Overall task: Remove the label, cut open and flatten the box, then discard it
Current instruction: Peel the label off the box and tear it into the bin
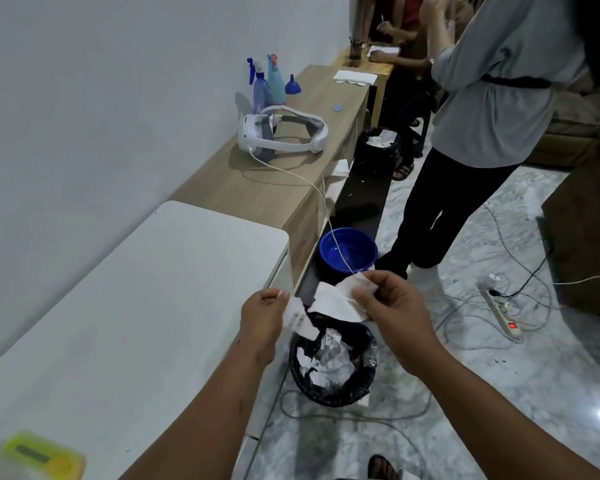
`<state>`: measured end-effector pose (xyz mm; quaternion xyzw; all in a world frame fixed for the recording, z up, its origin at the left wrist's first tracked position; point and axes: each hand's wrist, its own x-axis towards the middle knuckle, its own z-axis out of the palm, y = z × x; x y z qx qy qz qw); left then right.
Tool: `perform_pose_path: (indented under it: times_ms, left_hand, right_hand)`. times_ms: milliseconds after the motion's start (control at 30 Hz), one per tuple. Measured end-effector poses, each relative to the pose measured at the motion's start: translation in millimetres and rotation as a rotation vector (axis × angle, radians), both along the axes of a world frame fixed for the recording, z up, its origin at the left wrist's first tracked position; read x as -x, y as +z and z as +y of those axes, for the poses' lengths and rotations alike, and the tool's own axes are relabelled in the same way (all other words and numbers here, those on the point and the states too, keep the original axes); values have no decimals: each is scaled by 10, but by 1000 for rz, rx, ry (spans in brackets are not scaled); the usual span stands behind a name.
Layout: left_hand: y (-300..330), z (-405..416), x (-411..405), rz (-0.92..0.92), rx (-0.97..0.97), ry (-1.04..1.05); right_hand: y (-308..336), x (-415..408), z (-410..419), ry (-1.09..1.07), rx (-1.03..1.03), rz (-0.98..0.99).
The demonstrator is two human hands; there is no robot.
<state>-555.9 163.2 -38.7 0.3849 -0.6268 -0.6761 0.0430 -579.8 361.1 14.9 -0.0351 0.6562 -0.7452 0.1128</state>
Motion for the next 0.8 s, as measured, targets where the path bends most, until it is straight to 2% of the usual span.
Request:
perform_pose_path:
  times_ms: [67, 200, 400, 500, 567, 667, 800]
  left_hand:
    - [117, 131, -12, 30, -171, -72]
    - [239, 249, -49, 66, -407, -201]
    - [134, 122, -170, 108, -309, -268]
    - [107, 67, -227, 109, -228, -257]
    - [97, 30, -242, 121, -183, -259]
    - [116, -14, -246, 156, -196, -261]
    - [113, -101, -284, 180, -225, -309]
  right_hand:
    - [-152, 24, -93, 38, -25, -87]
    - [-405, 45, -207, 39, -200, -64]
    - [-457, 16, -310, 91, -455, 49]
    - [-489, 5, -317, 5, -755, 379]
    - [-493, -31, -363, 62, -842, 516]
    - [-491, -120, -465, 206, -852, 418]
    - [-432, -158, -542, 318, -718, 255]
